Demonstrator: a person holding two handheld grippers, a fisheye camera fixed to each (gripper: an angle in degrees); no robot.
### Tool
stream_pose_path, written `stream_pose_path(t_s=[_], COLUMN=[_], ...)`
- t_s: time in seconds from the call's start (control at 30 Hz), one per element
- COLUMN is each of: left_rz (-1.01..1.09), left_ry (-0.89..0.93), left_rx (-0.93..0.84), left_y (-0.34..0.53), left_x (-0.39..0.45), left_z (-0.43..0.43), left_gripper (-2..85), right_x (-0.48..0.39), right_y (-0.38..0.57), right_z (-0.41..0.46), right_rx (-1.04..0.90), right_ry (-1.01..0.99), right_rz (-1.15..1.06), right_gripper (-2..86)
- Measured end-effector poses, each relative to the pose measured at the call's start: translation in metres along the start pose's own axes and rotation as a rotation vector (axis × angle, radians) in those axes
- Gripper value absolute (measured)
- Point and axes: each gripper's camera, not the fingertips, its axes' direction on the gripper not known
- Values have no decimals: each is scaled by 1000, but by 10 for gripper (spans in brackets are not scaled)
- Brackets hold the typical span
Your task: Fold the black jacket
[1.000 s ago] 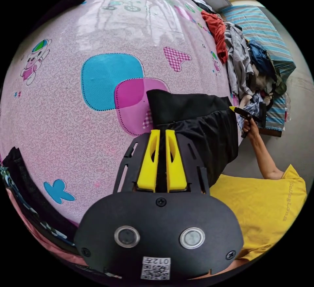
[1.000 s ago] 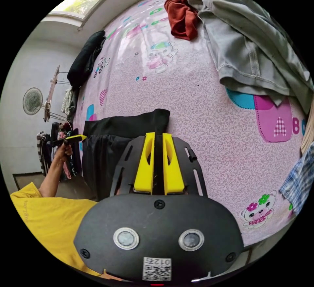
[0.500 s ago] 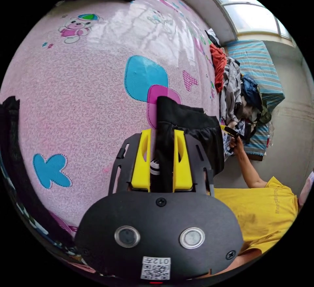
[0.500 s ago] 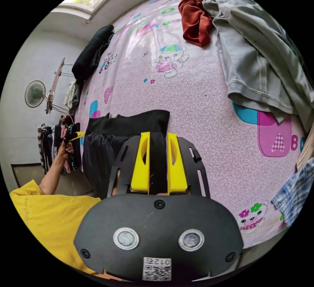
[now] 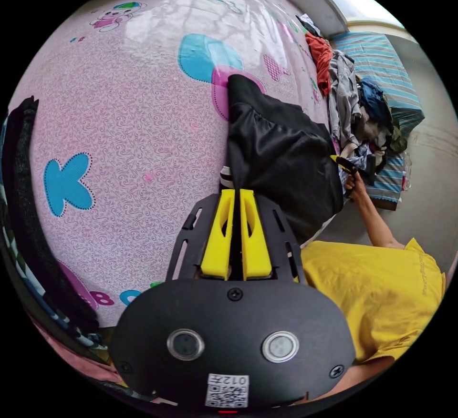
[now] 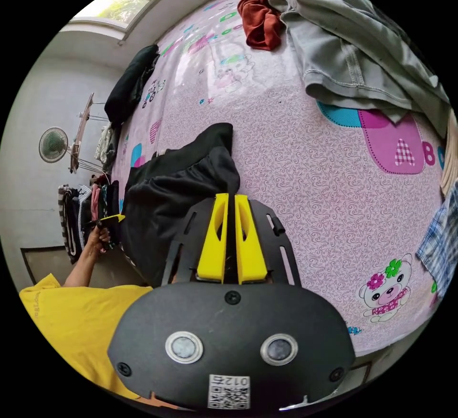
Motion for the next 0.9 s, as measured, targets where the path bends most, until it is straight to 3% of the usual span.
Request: stream_pose_path(t_s=[0.1,0.23,0.3,0.53,0.7,0.9], left_rz=[-36,-29,7,36,17,76], left_ry=[82,74,56,140,98,29], left_rx=[15,138,116,28,66,7], left_y=[20,66,89,166,182,192], left_x=[-19,-21,-16,-30,-41,-44], left_z=[7,-13,-13,32,37,29], left_gripper=[26,50,66,86,51,7], right_x=[14,9,7,64,81,85], right_y=[2,31,53,145,165,147], right_z=[-1,-50,-68,-87,-82,-79], right_rx=[-34,74,58,-19,-32,-152], right_ry=[-11,64,60,-178,-213,-82], right_rz=[38,-7,-52,10,-1,-125], right_gripper=[33,50,67,106,81,13])
